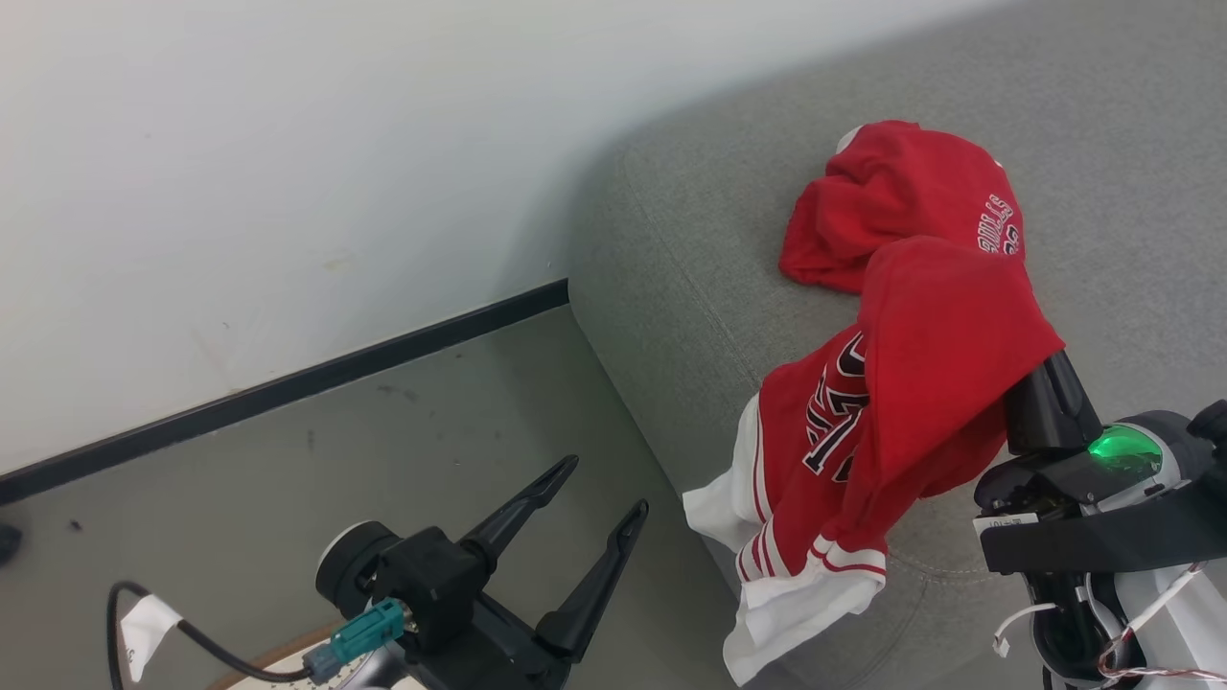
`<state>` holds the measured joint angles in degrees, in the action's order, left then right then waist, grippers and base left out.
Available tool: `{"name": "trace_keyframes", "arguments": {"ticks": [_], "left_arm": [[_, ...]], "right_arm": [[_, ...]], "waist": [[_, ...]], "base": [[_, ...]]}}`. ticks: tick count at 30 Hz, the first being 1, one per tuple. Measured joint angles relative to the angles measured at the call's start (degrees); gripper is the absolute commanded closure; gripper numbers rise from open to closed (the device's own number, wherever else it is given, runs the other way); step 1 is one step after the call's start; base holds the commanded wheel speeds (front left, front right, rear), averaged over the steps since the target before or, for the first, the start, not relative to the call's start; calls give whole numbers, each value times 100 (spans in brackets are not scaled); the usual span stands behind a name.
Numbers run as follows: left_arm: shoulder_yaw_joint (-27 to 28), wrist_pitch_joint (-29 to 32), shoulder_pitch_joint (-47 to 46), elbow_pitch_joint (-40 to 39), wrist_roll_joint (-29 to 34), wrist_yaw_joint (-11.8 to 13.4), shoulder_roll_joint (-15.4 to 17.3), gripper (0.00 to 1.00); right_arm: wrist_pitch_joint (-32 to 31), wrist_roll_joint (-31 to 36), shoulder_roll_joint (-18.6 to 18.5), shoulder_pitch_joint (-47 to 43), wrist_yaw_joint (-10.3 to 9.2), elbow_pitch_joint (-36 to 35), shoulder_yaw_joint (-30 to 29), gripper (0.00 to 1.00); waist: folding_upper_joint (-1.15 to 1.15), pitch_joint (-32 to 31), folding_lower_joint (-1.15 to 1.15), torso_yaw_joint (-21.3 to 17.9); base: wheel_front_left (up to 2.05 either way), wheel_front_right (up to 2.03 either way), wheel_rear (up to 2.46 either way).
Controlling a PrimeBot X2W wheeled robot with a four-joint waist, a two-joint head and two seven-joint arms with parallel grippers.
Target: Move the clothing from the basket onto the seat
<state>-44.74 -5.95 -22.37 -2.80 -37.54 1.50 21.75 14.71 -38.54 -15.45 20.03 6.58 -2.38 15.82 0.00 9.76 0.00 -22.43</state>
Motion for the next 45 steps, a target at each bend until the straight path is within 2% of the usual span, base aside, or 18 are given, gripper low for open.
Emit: {"name": "trace_keyframes", "arguments": {"ticks": [6, 13, 23, 30, 38, 45], "left_arm": [[-52, 59, -160, 33, 38, -55, -18, 0], [-79, 83, -214, 63, 41, -101, -37, 0], [-158, 89, -385, 27, 226, -109, -67, 0], [-218, 94, -560, -55, 344, -154, -79, 0], [-343, 115, -824, -178, 538, -258, -236, 0], [-392, 171, -917, -214, 564, -309, -223, 0]], "right_arm": [[0, -1, 20, -66, 8, -156, -158, 100], [0, -1, -22, 32, 33, -337, -258, 100], [0, -183, -423, 869, 49, -420, -505, 100], [-93, -543, -882, 1806, 49, -60, -748, 100], [-256, -786, -1526, 2786, 49, 498, -1061, 100], [-379, -711, -1959, 3359, 51, 1173, -1234, 100]], "waist": [[0, 133, 0, -177], [0, 213, 0, -209], [0, 371, 0, -136], [0, 550, 1, -51], [0, 820, 0, 91], [0, 1099, 1, 253]], "base": [[0, 0, 0], [0, 0, 0], [0, 0, 0], [0, 0, 0], [0, 0, 0], [0, 0, 0]]}}
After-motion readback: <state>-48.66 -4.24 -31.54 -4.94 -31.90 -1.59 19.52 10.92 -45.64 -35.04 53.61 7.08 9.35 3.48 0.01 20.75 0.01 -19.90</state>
